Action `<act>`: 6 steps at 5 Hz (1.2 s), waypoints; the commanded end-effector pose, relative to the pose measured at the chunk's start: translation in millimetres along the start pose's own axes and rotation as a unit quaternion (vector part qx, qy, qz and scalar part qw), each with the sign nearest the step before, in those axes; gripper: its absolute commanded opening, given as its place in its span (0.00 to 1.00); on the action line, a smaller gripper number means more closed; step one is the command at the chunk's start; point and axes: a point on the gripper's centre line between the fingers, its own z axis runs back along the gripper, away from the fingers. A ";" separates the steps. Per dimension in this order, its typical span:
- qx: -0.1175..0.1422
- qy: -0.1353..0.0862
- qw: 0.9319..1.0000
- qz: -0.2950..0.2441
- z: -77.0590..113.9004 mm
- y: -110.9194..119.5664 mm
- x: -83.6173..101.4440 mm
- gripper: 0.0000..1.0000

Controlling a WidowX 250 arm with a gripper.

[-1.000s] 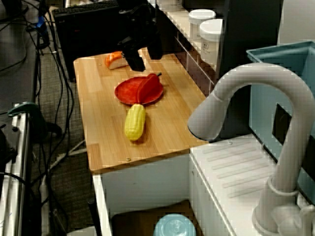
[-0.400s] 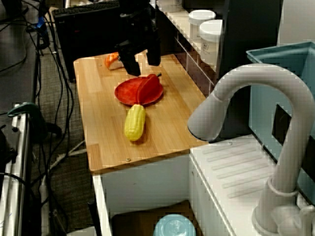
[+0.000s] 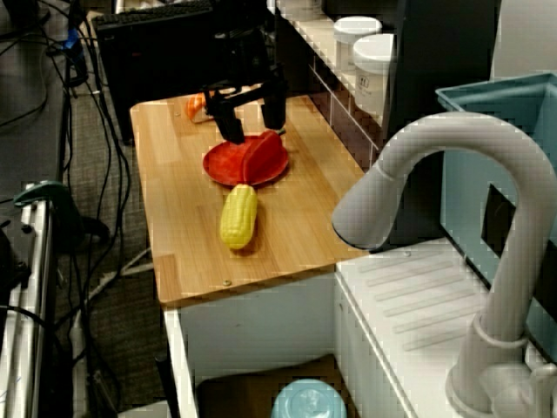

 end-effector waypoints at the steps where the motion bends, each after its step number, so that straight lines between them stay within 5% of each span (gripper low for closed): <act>1: 0.012 -0.008 0.999 -0.043 -1.1 1.0 -8.4 1.00; 6: 0.045 0.017 0.998 -0.027 -20.5 4.7 -27.0 1.00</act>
